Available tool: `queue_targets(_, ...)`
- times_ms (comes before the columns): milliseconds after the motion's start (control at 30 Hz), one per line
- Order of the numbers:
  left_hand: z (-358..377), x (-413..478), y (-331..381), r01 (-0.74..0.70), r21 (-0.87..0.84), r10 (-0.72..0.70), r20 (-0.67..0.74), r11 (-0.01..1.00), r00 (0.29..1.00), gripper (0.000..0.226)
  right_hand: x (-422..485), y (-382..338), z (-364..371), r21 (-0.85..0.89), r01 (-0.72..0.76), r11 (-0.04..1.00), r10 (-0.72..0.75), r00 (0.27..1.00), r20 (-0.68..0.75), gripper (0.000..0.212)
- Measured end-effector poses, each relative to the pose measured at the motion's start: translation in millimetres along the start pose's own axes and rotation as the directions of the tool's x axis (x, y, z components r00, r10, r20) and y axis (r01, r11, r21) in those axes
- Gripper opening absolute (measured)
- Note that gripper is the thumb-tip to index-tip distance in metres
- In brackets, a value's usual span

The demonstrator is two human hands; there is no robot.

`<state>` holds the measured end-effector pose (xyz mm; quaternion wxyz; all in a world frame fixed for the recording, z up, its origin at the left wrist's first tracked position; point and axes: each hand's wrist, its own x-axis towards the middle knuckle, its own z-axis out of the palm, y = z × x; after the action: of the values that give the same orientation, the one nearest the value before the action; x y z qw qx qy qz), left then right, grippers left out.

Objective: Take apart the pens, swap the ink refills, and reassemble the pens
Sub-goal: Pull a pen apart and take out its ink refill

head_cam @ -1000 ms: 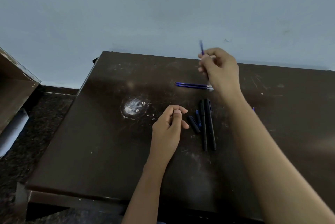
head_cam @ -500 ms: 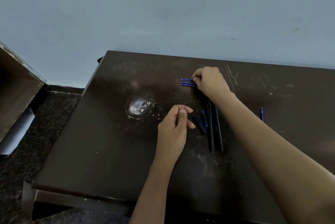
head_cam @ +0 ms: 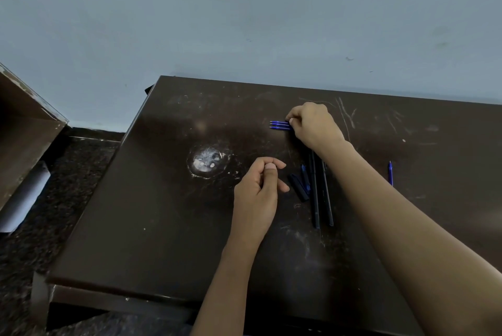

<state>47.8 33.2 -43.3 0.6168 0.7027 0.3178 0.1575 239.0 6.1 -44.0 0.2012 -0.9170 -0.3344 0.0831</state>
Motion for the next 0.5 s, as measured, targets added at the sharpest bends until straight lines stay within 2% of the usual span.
queue_targets(233, 1.3, 0.1, 2.4, 0.053, -0.038, -0.054, -0.012, 0.998, 0.998, 0.021, -1.5, 0.1, -1.1, -0.007, 0.004, 1.0, -0.004, 1.0, 0.013, 0.026)
queue_targets(367, -0.1, 0.1, 2.9, 0.018, 0.001, -0.018, -0.021, 1.0, 1.0, 0.023, -9.0, -4.6, -9.6, 0.051, -0.021, 0.998, 0.023, 0.999, -0.039, 0.025)
queue_targets(433, -1.0, 0.0, 2.7, -0.012, 0.035, 0.013, -0.029, 0.999, 1.0, 0.023, -19.2, -3.1, -19.0, 0.117, -0.124, 0.985, 0.139, 0.981, -0.133, 0.021)
queue_targets(500, -1.8, -0.3, 2.3, -0.03, 0.024, 0.031, -0.038, 0.999, 0.999, 0.023, -34.2, 4.4, -29.4, 0.152, -0.296, 0.943, 0.321, 0.929, -0.185, 0.018)
